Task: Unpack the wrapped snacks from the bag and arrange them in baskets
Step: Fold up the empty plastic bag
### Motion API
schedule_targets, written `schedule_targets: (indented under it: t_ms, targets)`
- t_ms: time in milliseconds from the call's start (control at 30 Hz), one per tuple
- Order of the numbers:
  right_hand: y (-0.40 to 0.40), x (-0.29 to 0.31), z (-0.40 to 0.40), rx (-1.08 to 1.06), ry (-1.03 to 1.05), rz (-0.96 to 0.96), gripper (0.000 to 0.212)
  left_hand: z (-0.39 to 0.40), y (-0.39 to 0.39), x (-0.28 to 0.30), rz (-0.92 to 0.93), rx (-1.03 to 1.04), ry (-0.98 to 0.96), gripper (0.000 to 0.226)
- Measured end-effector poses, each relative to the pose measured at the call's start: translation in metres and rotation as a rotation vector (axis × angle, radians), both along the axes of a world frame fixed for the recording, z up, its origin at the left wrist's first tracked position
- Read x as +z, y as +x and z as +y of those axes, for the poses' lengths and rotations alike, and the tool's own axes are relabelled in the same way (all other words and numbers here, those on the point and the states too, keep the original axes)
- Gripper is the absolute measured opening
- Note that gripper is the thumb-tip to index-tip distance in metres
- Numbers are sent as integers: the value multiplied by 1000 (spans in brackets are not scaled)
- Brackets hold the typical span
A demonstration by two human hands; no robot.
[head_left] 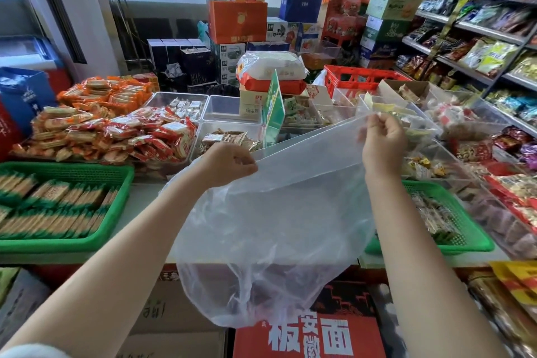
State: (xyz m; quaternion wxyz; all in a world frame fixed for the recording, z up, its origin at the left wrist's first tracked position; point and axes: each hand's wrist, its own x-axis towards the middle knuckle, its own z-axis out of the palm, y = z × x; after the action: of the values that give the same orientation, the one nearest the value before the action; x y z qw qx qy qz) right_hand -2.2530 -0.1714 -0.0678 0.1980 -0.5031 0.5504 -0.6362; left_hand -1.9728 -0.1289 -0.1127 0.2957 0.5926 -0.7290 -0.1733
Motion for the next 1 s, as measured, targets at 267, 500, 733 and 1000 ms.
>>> schedule_targets:
  t_ms: [267, 500, 733, 1000]
  targets:
    - [13, -8, 0, -233, -224, 649, 45, -1, -23, 14, -53, 5, -198, 9]
    - [56, -5, 18, 688, 213, 905, 44, -5, -38, 20, -97, -70, -169, 9]
    - [62, -32, 9, 727, 396, 1053, 13, 3, -33, 9, -144, -79, -37, 21]
    - [55, -37, 5, 651, 342, 1085, 4, 13, -15, 4, -407, 57, 99, 11]
